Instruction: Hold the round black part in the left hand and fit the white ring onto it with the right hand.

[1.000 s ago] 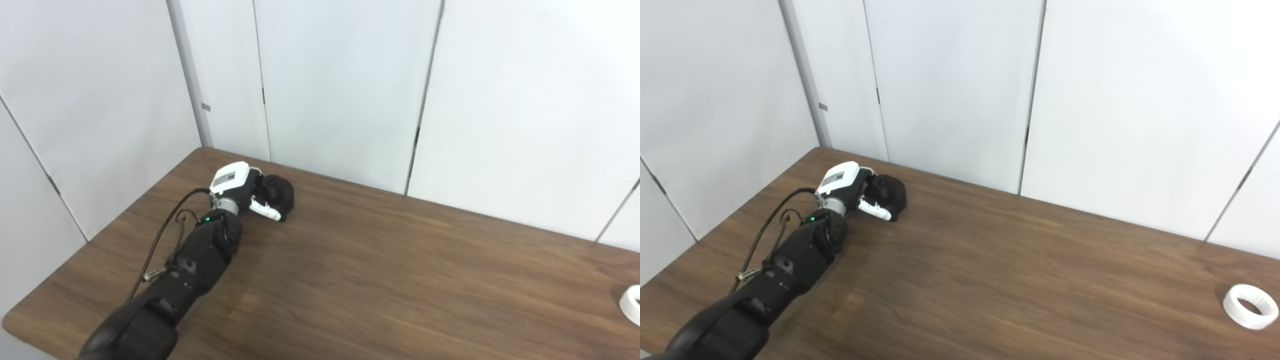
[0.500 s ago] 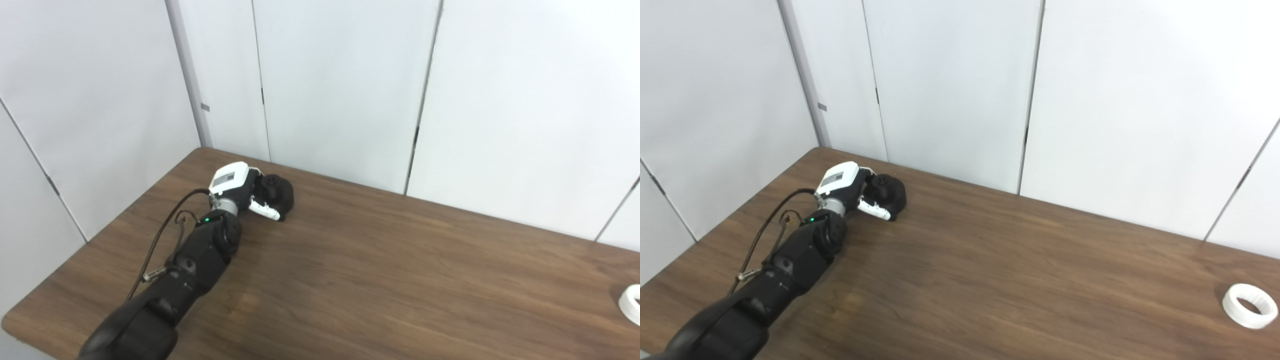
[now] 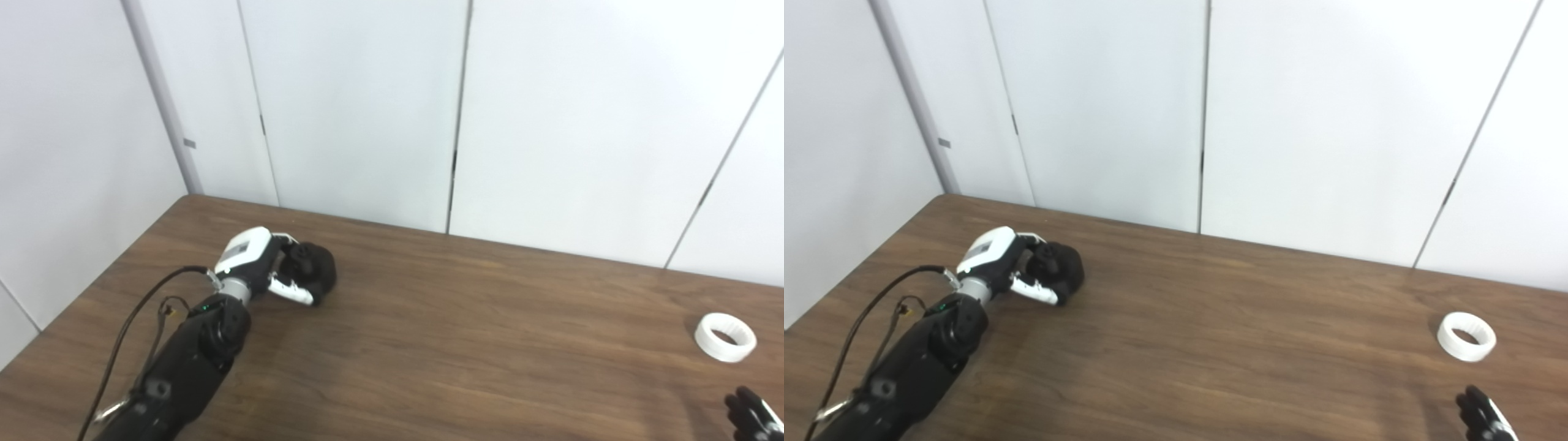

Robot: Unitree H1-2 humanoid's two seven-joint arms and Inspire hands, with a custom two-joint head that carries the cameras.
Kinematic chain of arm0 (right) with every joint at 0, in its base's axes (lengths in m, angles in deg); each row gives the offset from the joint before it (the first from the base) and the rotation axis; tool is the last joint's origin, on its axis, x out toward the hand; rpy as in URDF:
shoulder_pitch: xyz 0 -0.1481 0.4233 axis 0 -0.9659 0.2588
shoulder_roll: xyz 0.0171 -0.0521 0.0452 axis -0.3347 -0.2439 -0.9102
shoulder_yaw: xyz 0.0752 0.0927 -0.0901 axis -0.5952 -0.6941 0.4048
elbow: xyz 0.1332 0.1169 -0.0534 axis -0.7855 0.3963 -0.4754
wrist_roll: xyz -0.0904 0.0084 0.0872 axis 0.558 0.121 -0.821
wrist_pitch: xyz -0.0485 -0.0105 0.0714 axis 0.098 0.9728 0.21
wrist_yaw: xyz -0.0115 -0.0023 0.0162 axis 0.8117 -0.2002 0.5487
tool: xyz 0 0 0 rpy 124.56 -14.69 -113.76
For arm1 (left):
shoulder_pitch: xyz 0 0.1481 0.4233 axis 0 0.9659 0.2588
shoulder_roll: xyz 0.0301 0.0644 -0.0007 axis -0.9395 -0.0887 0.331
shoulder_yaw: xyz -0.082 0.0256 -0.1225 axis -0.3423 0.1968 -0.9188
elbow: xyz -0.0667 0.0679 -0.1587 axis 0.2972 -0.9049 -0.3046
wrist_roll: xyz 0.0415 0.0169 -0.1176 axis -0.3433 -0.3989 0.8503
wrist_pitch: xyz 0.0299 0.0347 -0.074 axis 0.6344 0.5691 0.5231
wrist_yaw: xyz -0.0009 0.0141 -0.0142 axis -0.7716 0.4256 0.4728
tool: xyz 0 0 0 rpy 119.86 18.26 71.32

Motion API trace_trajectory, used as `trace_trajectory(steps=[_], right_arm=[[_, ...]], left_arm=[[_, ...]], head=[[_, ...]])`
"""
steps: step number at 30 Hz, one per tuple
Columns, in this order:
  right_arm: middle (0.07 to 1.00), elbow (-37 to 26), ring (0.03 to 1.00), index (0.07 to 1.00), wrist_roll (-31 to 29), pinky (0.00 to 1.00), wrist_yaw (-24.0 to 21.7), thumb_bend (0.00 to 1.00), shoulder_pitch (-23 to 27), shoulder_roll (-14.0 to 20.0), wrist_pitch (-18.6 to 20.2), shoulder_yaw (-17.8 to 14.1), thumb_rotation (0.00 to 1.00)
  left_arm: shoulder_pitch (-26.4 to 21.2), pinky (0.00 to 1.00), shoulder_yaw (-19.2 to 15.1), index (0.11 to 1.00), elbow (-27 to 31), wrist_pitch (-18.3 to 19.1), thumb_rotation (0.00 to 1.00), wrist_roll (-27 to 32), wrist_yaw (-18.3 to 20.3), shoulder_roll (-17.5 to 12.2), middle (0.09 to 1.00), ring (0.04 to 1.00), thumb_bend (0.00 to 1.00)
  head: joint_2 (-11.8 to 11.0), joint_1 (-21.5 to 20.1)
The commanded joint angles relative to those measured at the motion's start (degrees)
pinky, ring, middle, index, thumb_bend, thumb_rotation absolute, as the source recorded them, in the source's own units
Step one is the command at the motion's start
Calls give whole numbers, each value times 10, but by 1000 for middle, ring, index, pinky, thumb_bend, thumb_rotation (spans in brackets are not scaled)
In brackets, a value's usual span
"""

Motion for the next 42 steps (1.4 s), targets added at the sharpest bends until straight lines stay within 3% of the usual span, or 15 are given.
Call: trace_trajectory(steps=[1, 10, 15, 26, 36, 42], right_arm=[[955, -34, 996, 962, 1, 1000, 9, 631, 8, -16, 9, 4, 1000], [969, -63, 998, 988, -13, 1000, 29, 552, 7, -29, 58, 14, 1000], [949, -63, 969, 973, -7, 1000, 39, 532, 11, -29, 61, 26, 1000], [938, -76, 962, 955, 13, 995, 63, 545, 20, -32, 85, 50, 1000], [929, -82, 958, 948, 11, 1000, 72, 579, 28, -31, 101, 53, 1000], [931, -84, 960, 948, 8, 985, 72, 591, 33, -29, 106, 53, 1000]], left_arm=[[-12, 882, 0, 483, 58, 6, 50, -9, 27, -16, 766, 883, 523], [29, 860, 20, 484, 202, 12, 51, -20, 93, 6, 772, 866, 523], [59, 861, 42, 484, 262, -10, 48, -29, 120, 18, 775, 863, 522], [126, 898, 78, 484, 360, -28, 50, -66, 182, 41, 760, 851, 522], [167, 928, 99, 483, 405, -44, 50, -86, 227, 72, 762, 853, 522], [182, 884, 107, 483, 434, -34, 51, -91, 265, 84, 774, 862, 523]], head=[[4, -8], [35, -53], [57, -79], [86, -102], [112, -109], [125, -117]])
